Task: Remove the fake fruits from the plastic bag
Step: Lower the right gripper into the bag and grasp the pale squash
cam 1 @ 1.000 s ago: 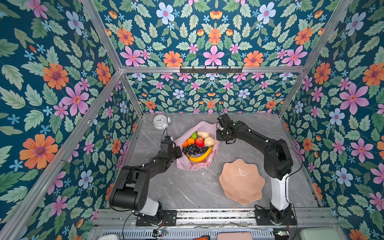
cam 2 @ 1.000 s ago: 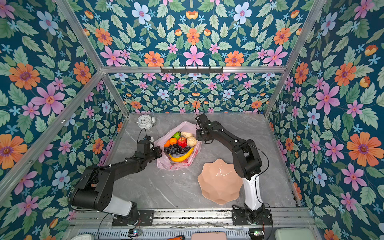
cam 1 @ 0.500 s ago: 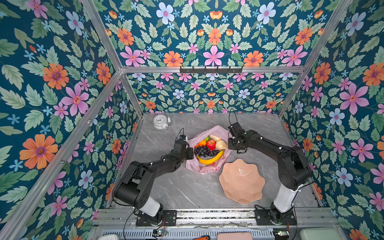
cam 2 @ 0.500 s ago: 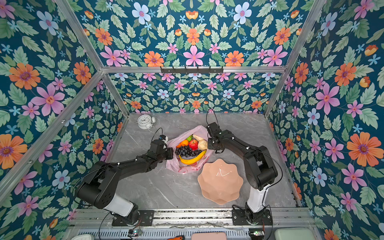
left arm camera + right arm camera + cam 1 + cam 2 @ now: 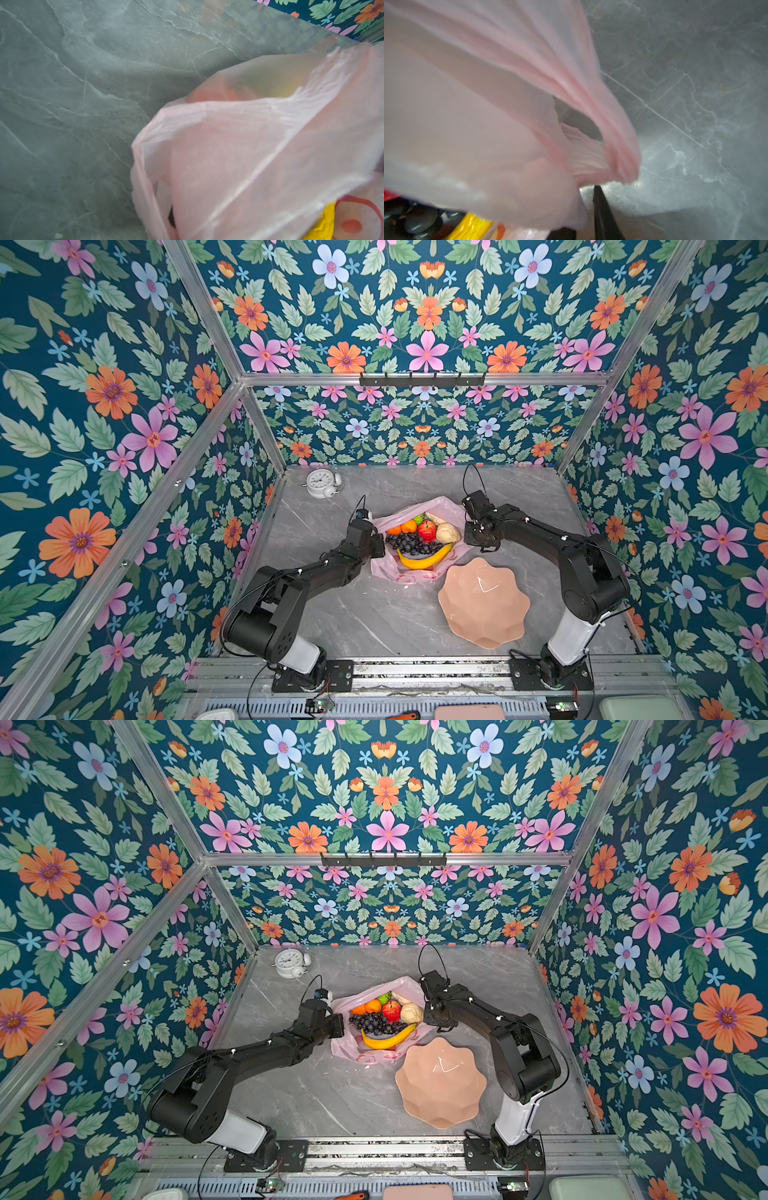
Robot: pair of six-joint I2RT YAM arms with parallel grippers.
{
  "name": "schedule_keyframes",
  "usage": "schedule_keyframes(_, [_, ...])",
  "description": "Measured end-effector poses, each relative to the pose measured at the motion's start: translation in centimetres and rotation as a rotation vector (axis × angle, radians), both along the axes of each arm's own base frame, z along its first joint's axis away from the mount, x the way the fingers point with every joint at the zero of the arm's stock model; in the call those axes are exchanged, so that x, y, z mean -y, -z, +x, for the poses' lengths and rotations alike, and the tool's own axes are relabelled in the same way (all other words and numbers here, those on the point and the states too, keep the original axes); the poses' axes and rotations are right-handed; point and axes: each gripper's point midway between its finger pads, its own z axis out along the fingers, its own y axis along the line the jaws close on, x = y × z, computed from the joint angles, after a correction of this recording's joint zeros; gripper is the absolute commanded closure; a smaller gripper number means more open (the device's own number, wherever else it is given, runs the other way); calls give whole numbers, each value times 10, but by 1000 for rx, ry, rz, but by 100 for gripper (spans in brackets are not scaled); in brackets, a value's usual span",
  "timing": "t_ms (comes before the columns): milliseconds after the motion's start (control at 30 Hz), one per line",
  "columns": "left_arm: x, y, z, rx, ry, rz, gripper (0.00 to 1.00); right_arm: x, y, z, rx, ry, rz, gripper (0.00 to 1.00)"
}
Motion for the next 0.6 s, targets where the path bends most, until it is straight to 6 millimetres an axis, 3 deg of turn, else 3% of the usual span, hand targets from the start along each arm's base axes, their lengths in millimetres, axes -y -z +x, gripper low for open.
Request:
schedule_keyframes(133, [0,-2,0,4,1,-2,100,-16,-26,-1,50,-68,16,58])
schedule_keyframes(233, [0,-2,-1,5,1,-3,100,-27,-47,1,100,-115,21,54])
schedule_keyframes(367, [-1,-5,-2,15,1,-7,100,-36,-81,-9,183,-195,7,45])
schedule_keyframes(467, [-1,-7,-1,23,3,-9,100,-53,-102,-16,247,-282,33,43])
schedule_keyframes(600, [0,-7,-1,25,3,-10,100,-61,-104,-8,272,-331,36,41])
